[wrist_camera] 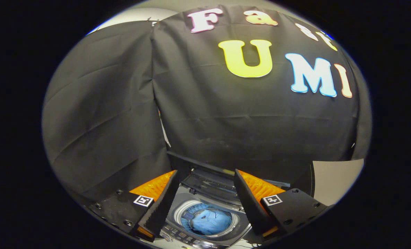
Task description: Put the clothes into the washing machine and then close the washing machine lid.
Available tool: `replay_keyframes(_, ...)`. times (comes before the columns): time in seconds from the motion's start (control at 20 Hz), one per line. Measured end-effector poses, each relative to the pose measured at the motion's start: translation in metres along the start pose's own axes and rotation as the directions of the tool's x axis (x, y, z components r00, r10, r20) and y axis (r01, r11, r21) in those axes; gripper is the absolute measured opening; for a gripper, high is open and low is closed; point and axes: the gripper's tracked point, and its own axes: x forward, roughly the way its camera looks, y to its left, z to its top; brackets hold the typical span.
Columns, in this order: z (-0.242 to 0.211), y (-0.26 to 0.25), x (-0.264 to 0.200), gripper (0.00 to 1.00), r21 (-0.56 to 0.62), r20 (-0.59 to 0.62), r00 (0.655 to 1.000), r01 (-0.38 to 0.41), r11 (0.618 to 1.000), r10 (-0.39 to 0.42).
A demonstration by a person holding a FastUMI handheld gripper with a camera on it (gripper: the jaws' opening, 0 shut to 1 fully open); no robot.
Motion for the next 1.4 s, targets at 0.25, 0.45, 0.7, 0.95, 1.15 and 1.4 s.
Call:
replay_keyframes(0.25,0.016,-0.042,0.051,0.99,0.11,-0.033,0.995,0.097,0.989,-0.094)
replay_keyframes(0.45,0.014,-0.067,0.096,0.99,0.185,-0.086,0.984,0.168,0.968,-0.155)
replay_keyframes(0.7,-0.001,-0.085,0.129,0.99,0.185,-0.153,0.965,0.24,0.953,-0.214)
replay_keyframes(0.95,-0.024,-0.083,0.143,0.99,0.123,-0.214,0.951,0.253,0.96,-0.223)
replay_keyframes(1.15,-0.039,-0.077,0.146,0.99,0.138,-0.239,0.949,0.243,0.96,-0.206)
replay_keyframes(1.4,-0.043,-0.073,0.146,0.99,0.14,-0.26,0.948,0.224,0.965,-0.182)
